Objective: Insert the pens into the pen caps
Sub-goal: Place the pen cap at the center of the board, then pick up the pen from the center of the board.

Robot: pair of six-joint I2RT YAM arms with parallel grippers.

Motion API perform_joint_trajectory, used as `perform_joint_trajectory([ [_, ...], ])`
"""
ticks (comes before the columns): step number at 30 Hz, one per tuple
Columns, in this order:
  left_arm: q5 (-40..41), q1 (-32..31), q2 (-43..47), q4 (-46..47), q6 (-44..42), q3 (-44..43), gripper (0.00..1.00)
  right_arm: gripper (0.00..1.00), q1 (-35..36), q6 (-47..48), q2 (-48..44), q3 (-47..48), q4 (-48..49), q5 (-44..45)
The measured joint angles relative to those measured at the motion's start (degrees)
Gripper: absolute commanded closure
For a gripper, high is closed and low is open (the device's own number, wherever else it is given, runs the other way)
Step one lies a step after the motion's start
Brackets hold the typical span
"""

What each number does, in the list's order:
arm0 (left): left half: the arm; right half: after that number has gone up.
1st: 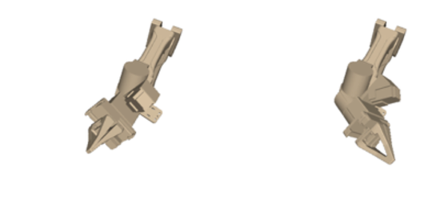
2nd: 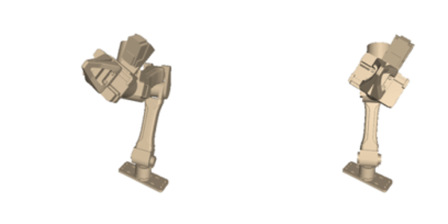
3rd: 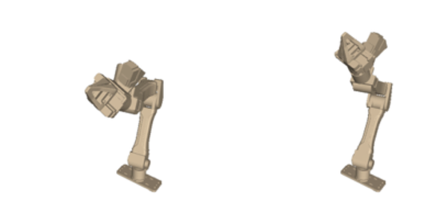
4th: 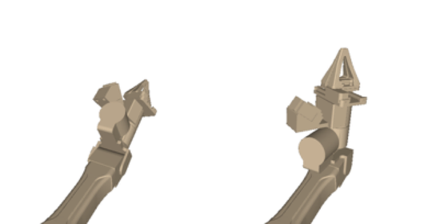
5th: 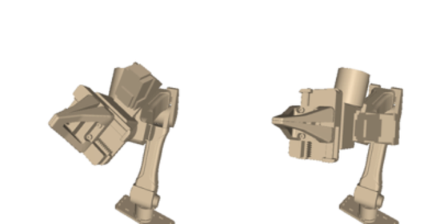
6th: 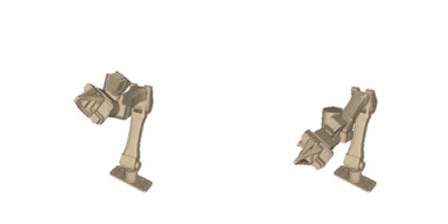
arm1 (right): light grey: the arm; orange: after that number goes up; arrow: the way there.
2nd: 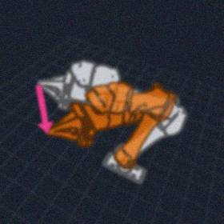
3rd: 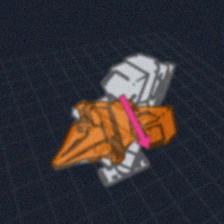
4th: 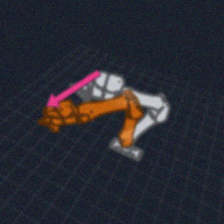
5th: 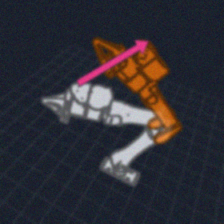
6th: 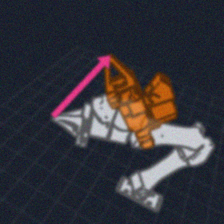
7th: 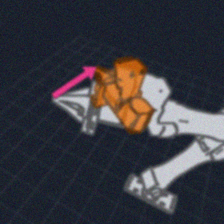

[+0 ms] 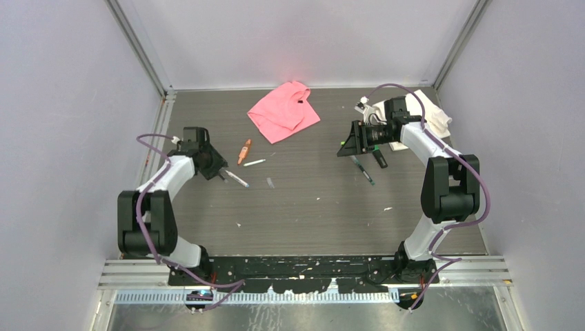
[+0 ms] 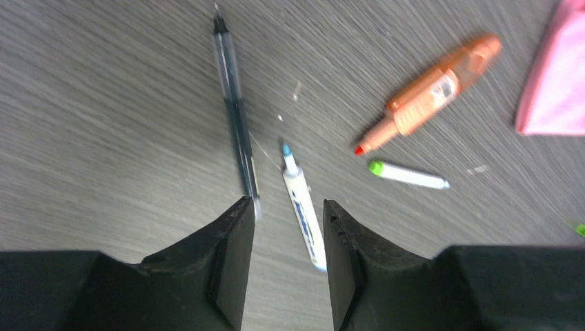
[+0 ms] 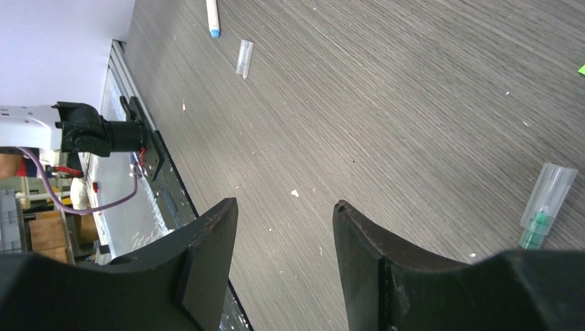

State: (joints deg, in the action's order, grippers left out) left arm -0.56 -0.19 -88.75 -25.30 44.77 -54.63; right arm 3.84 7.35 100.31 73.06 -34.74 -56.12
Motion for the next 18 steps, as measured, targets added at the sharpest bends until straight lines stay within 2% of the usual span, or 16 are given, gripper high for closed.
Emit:
perform_joint_trajectory([
  [4,1.95,0.94,-7.63,-3.72,-0.09,-5.92,0.62,0.41,0.0,0.0,0.0,0.0,0.0,0.13],
  [10,5.99,1.22,-13.38,-9.11,-0.28,-10.97,0.64,0.41,0.0,0.0,0.0,0.0,0.0,0.48],
  [14,7.63,1.22,-14.56,-11.15,-0.61,-11.78,0.8,0.41,0.0,0.0,0.0,0.0,0.0,0.52],
  [18,8.79,1.22,-17.31,-14.71,-1.64,-15.32,0.82,0.41,0.0,0.0,0.0,0.0,0.0,0.52],
])
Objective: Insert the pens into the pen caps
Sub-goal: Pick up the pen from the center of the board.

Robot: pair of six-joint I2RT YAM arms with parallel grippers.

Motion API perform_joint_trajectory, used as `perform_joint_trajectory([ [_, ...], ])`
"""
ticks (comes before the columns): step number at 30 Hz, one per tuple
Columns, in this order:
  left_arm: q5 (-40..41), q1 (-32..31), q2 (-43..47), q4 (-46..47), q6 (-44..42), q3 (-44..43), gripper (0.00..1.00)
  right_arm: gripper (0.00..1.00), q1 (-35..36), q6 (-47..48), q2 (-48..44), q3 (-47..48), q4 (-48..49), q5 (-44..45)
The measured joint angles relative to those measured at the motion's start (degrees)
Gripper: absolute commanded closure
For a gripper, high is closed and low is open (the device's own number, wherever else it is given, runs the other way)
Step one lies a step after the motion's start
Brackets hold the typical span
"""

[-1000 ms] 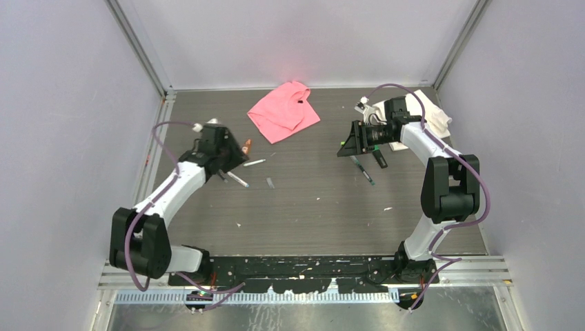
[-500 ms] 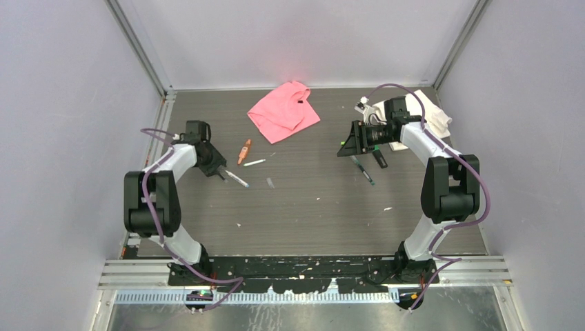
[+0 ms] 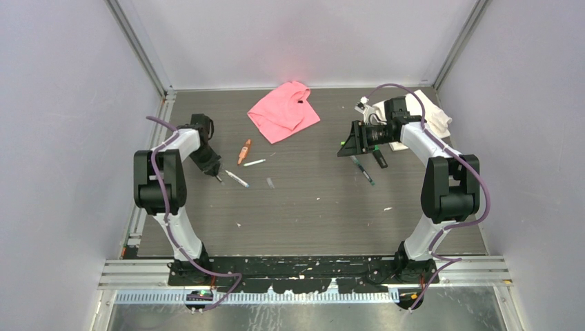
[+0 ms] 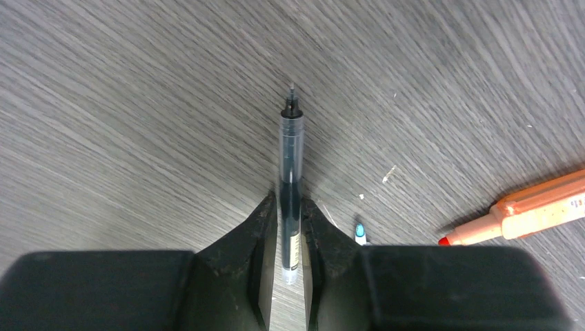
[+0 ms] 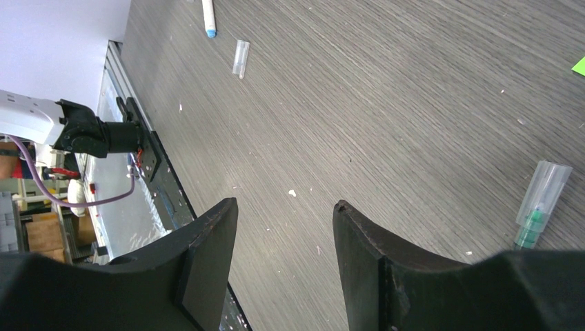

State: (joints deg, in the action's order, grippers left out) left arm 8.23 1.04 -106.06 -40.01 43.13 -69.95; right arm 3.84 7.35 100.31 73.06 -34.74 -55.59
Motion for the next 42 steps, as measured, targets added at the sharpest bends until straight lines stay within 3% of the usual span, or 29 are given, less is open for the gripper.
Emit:
perform_joint_trajectory([
  [11,1.55,-0.15,-1.29,-2.58,-3.08,-2.08,0.99,0.41,0.0,0.07,0.0,0.0,-0.13,0.0],
  [15,2.05,-0.02,3.04,-1.01,-5.86,1.68,0.99,0.41,0.2,0.7,0.0,0.02,-0.96,0.0],
  [18,-0.48,0.09,11.13,1.62,-7.52,5.16,0.99,0.41,0.66,1.29,0.0,0.02,-1.4,-0.02],
  [22,-8.46,-0.09,24.7,10.49,-7.48,9.84,0.99,0.4,2.4,1.51,0.0,0.57,-2.05,-0.22],
  [26,-17.53,-2.89,32.02,23.06,-2.51,16.02,0.99,0.39,5.73,-0.07,0.0,1.95,-1.97,-1.62],
  [32,-25.22,-13.64,30.58,42.14,10.4,24.87,0.99,0.36,12.48,-6.19,0.04,5.62,0.33,-3.37],
  [42,-25.51,-25.22,25.53,60.63,24.22,25.07,0.99,0.33,17.66,-20.17,1.4,8.15,9.94,-1.97],
])
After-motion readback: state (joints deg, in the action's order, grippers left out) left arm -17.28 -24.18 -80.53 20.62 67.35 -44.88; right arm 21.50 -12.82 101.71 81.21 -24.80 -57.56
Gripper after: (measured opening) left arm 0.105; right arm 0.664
